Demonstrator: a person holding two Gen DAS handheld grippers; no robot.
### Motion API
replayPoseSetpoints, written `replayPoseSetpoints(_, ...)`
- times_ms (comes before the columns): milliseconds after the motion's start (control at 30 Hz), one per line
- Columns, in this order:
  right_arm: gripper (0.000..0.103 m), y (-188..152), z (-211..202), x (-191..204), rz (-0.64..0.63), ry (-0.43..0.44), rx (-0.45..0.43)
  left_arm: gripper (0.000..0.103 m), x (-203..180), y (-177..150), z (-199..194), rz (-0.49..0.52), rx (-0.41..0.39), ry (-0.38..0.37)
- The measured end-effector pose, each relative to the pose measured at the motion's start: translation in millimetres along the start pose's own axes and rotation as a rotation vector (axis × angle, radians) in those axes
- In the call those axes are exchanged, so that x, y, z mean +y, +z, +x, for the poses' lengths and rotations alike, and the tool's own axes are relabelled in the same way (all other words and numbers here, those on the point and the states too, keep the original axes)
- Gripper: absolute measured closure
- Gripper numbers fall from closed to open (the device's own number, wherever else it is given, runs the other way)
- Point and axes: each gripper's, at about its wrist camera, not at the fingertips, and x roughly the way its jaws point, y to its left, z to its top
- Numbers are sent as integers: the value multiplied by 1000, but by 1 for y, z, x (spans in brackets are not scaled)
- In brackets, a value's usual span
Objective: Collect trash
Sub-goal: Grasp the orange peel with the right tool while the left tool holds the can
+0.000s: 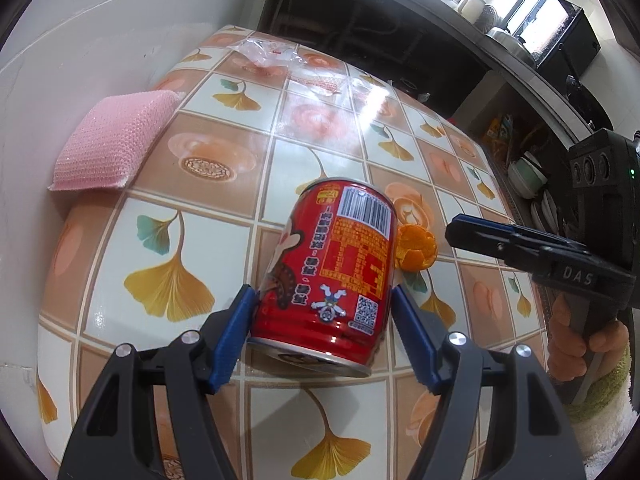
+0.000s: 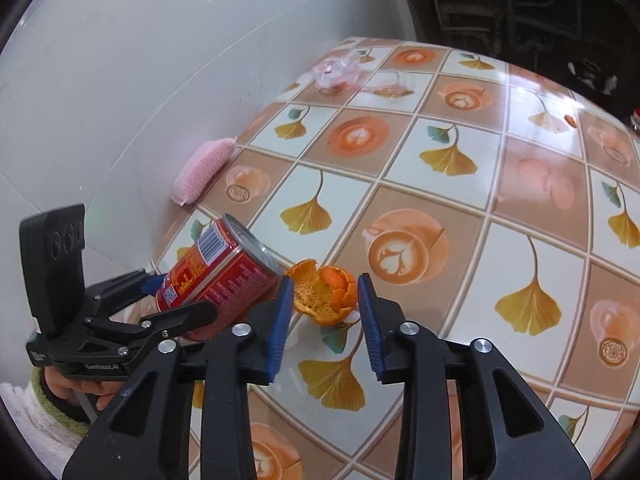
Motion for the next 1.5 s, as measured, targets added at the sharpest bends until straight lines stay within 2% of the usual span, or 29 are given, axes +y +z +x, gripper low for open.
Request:
replayPoseSetpoints(233,64,1,30,-14,97,26,79,35,-2,2,1,0,3,3)
replayPoseSetpoints(333,70,0,37,-13,98,24,92,34,-4,4,2,8,15,8)
replayPoseSetpoints(500,80,-2,40,-8,67,-1,103,26,-10,10,3,36,14,14)
replayPoseSetpoints(767,93,-5,44,3,-11,-61,107,25,-13,21,14,61,28,41)
replayPoseSetpoints(933,97,-8,43,0,-5,-58,101,25,-11,22,21,44,42,40)
replayPoseSetpoints(1067,99,-10,37,-1,-2,-62,92,30,-10,21,23,35,47,29)
replayPoseSetpoints(1267,99,-13,22,-4,16,-66,62,32,-10,19,22,32,29,27)
replayPoseSetpoints(1500,99,-16,2,-11,49,-57,15,33,-2,14,18,-8,2,-12)
